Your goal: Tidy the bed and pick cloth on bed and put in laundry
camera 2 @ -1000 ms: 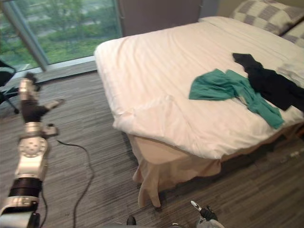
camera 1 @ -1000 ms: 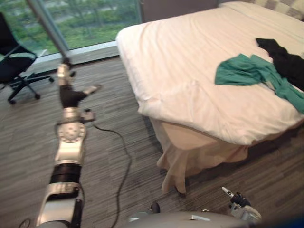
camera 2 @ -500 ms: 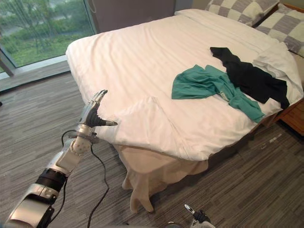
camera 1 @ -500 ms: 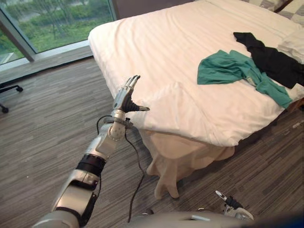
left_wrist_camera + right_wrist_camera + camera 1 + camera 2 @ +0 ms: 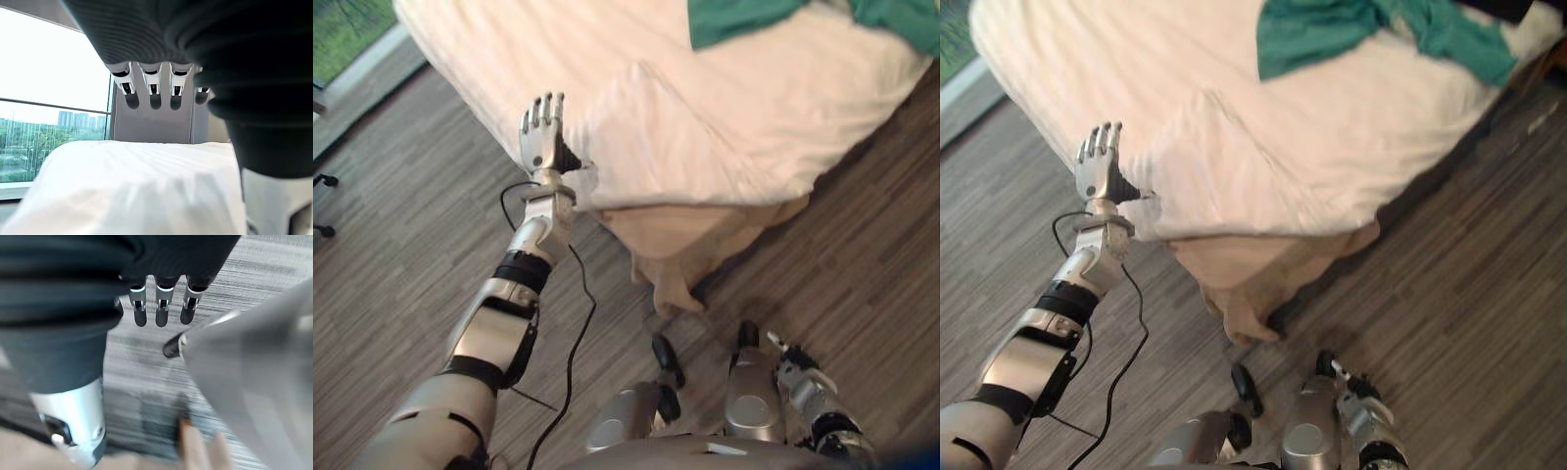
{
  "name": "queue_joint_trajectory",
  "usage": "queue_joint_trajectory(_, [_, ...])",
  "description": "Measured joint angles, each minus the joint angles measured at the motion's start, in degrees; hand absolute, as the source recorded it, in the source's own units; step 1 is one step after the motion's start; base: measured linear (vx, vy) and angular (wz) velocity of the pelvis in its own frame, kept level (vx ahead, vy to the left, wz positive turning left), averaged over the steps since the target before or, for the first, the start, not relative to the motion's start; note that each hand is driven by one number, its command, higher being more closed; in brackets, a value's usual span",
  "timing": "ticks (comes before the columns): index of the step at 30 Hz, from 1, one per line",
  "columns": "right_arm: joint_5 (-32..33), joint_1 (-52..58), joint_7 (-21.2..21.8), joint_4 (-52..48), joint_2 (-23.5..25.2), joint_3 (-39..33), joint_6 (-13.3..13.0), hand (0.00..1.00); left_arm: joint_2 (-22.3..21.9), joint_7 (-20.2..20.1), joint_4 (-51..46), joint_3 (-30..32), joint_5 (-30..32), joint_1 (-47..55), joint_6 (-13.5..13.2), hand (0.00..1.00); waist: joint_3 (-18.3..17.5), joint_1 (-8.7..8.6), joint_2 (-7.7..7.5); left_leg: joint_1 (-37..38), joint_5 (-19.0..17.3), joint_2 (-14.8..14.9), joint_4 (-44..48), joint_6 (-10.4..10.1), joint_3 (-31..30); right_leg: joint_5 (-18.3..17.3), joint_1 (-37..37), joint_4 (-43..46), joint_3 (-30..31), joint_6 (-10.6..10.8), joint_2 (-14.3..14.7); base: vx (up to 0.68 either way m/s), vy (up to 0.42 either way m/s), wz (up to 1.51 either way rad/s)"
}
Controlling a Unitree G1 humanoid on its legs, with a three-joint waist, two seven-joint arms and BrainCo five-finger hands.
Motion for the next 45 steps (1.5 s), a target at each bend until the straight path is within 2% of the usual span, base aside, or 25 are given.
queue_joint_trajectory(1, [0.65, -0.02, -0.21, -0.81, 0.45, -0.37, -0.53, 0.0, -0.01, 0.33, 0.0, -0.07, -0.03, -0.8, 0.7, 0.0, 0.41, 0.07, -0.23, -0.3, 0.51, 0.0, -0.44, -0.19, 0.82, 0.06, -0.95, 0.41, 0.48, -0.12, 0.06, -0.04, -0.055, -0.12])
queue_joint_trajectory(2, [1.93, 0.01, -0.52, -2.03, 0.7, -0.55, -1.7, 0.0, -0.03, 0.76, 0.0, -0.13, -0.43, -1.97, 2.16, 1.0, 0.93, 0.0, -0.44, -1.15, 1.07, 0.01, -0.88, -0.57, 1.8, 0.21, -2.34, 0.72, 0.91, -0.36, 0.14, -0.01, -0.03, -0.15])
queue_joint_trajectory(6, [4.42, 0.08, -0.83, -5.86, 1.61, -0.18, -3.6, 0.0, -0.36, 0.35, 0.01, -0.31, -3.7, -4.2, 7.02, 1.0, 1.46, 0.77, -1.1, -3.68, 1.52, 0.01, -0.72, -0.8, 5.39, 0.42, -6.18, 1.68, 2.99, -0.69, 0.35, 0.04, -0.006, -0.16])
queue_joint_trajectory(8, [4.52, 0.08, -0.81, -7.52, 1.74, 1.3, -3.61, 0.0, -1.02, -0.31, 0.01, -0.27, -5.3, -4.97, 8.18, 1.0, 1.79, 1.48, -1.52, -4.33, 1.53, 0.0, -0.45, -0.8, 6.04, 0.51, -7.22, 2.01, 3.62, -0.82, 0.35, 0.06, -0.002, -0.09])
queue_joint_trajectory(11, [5.57, 0.06, -0.98, -10.08, 2.01, 4.43, -3.45, 0.0, -2.7, -0.45, -0.01, -0.19, -9.22, -5.85, 8.58, 1.0, 1.96, 1.96, -1.72, -4.91, 1.53, 0.03, -0.1, -0.81, 6.86, 0.51, -7.47, 2.2, 3.76, -0.82, 0.23, 0.07, 0.003, 0.07])
queue_joint_trajectory(14, [5.65, 0.03, -1.47, -12.61, 1.83, 5.86, -3.27, 0.0, -3.16, -0.41, 0.01, -0.07, -12.54, -5.94, 6.85, 1.0, 1.97, 2.87, -1.73, -4.74, 1.52, -0.19, 0.03, -0.81, 7.06, 0.5, -7.29, 2.41, 3.75, -0.82, -0.12, 0.06, 0.006, 0.02])
queue_joint_trajectory(17, [5.63, 0.0, -2.4, -12.89, 1.56, 6.54, -1.65, 0.0, -4.04, -0.03, 0.55, -0.05, -15.96, -5.08, 3.33, 1.0, 1.96, 3.41, -1.72, -3.55, 1.52, -0.22, -0.17, -0.81, 6.89, 0.49, -6.17, 2.5, 3.52, -0.8, -0.18, 0.07, -0.009, 0.02])
queue_joint_trajectory(21, [5.55, -0.51, -2.54, -8.77, 0.25, 8.7, -0.53, 0.0, -4.1, 1.08, 0.11, 0.25, -16.66, -0.21, -3.29, 1.0, 1.82, 2.67, -1.5, -0.31, 1.52, -0.26, -1.08, -0.81, 4.67, 0.47, -1.73, 1.22, 1.28, -0.77, -0.29, 0.06, -0.016, 0.11])
queue_joint_trajectory(22, [5.52, -0.84, -2.56, -7.68, -0.05, 8.96, -0.29, 0.0, -4.01, 1.09, -0.53, 0.36, -16.66, 0.68, -4.04, 1.0, 1.75, 2.49, -1.4, 0.02, 1.52, -0.24, -1.34, -0.81, 4.08, 0.47, -1.04, 0.75, 0.56, -0.77, -0.29, 0.06, -0.02, 0.33])
queue_joint_trajectory(24, [5.48, -2.01, -2.69, -3.88, -1.09, 10.69, 0.43, 0.0, -3.71, 1.08, -5.17, 1.42, -16.53, 5.74, -8.28, 1.0, 1.58, 1.28, -1.16, 0.78, 1.56, 0.0, -1.61, -0.75, 1.19, 0.58, 2.18, -1.49, -2.37, -0.59, -0.19, 0.05, -0.009, 0.46])
queue_joint_trajectory(25, [5.47, -2.0, -2.78, -3.32, -1.28, 10.85, 0.53, 0.0, -3.7, 1.02, -6.35, 1.42, -16.45, 7.11, -9.37, 1.0, 1.56, 1.24, -1.13, 1.15, 1.62, 0.05, -1.62, -0.66, 0.48, 0.67, 3.18, -2.19, -2.97, -0.45, -0.1, 0.07, -0.009, 0.44])
queue_joint_trajectory(27, [5.48, -1.81, -3.23, -0.97, -1.47, 11.12, 1.04, 0.0, -3.18, 0.85, -13.66, 1.47, -14.57, 15.2, -14.49, 1.0, 0.79, 1.48, -1.0, 2.6, 1.68, 0.38, -1.56, -0.58, -1.23, 1.4, 7.22, -5.16, -5.16, -0.13, 0.44, 0.08, -0.007, 0.36])
queue_joint_trajectory(28, [5.49, -1.54, -3.34, -0.56, -1.44, 11.58, 1.07, 0.0, -3.01, 0.53, -16.2, 1.47, -13.95, 17.66, -15.77, 1.0, 0.05, 1.56, -0.83, 2.62, 1.68, 0.52, -1.57, -0.57, -1.64, 1.78, 7.95, -6.11, -5.86, -0.11, 0.65, 0.09, -0.002, 0.33])
queue_joint_trajectory(31, [5.56, 0.89, -3.82, -0.22, -1.06, 14.12, 2.2, 0.0, -1.8, -3.72, -29.49, 1.48, -11.8, 32.66, -22.91, 1.0, -3.93, 2.01, -1.03, 4.44, 1.72, 1.0, -1.6, -0.52, -4.09, 4.07, 14.34, -12.94, -9.08, 0.0, 2.26, 0.13, -0.006, 0.35])
queue_joint_trajectory(32, [5.55, 1.63, -3.9, -0.25, -1.02, 14.58, 2.51, 0.0, -1.85, -5.49, -31.91, 1.51, -11.54, 35.87, -24.3, 1.0, -4.91, 2.13, -1.11, 4.92, 1.72, 0.99, -1.64, -0.52, -4.38, 4.37, 15.66, -14.14, -9.73, 0.03, 2.54, 0.09, -0.007, 0.3])
queue_joint_trajectory(34, [5.56, 3.16, -3.93, -0.82, -0.85, 15.46, 3.35, 0.0, -1.89, -10.32, -37.43, 1.4, -11.47, 42.81, -27.56, 1.0, -6.7, 3.51, -1.3, 6.39, 1.72, 1.1, -2.03, -0.52, -5.38, 5.03, 18.3, -16.28, -10.55, -0.1, 3.44, 0.07, -0.022, 0.2])
queue_joint_trajectory(35, [5.55, 3.26, -3.91, -0.82, -0.82, 15.61, 3.55, 0.0, -1.9, -11.49, -38.54, 1.37, -11.52, 44.53, -28.28, 0.0, -7.06, 3.57, -1.23, 6.73, 1.72, 1.18, -2.33, -0.52, -5.77, 5.2, 18.9, -16.72, -10.84, -0.11, 3.63, 0.05, -0.022, 0.2])
queue_joint_trajectory(37, [5.52, 3.7, -3.5, -1.15, -0.64, 15.79, 4.39, 0.0, -1.97, -16.85, -40.65, 1.39, -11.69, 49.36, -30.7, 0.0, -8.17, 3.83, -1.36, 7.11, 1.75, 1.45, -2.91, -0.47, -6.85, 5.29, 20.11, -17.71, -12.23, -0.13, 4.04, 0.01, -0.007, 0.23])
queue_joint_trajectory(40, [5.51, 5.83, -2.4, -1.75, -0.68, 15.74, 5.52, 0.0, -2.19, -23.38, -40.85, 1.36, -12.65, 54.09, -32.43, 0.0, -8.83, 4.79, -2.02, 8.3, 1.74, 1.75, -3.11, -0.43, -7.71, 5.31, 22.01, -18.69, -12.99, -0.15, 4.86, -0.02, -0.026, 0.11])
queue_joint_trajectory(43, [5.51, 8.05, -1.14, -1.74, -0.72, 15.57, 6.87, 0.0, -2.21, -28.81, -40.71, 1.35, -15.73, 57.49, -32.51, 0.0, -9.62, 4.88, -2.69, 8.31, 1.88, 2.02, -3.15, -0.22, -9.09, 5.31, 22.91, -19.33, -14.04, -0.15, 5.36, -0.03, -0.033, 0.18])
queue_joint_trajectory(45, [5.5, 9.14, -0.2, -1.75, -0.69, 15.38, 7.63, 0.0, -2.17, -30.57, -39.73, 1.31, -16.31, 59.22, -32.71, 0.0, -9.92, 5.18, -3.11, 8.44, 2.0, 2.03, -3.17, -0.04, -9.5, 5.31, 23.43, -19.94, -14.3, -0.14, 5.57, -0.03, -0.015, 0.06])
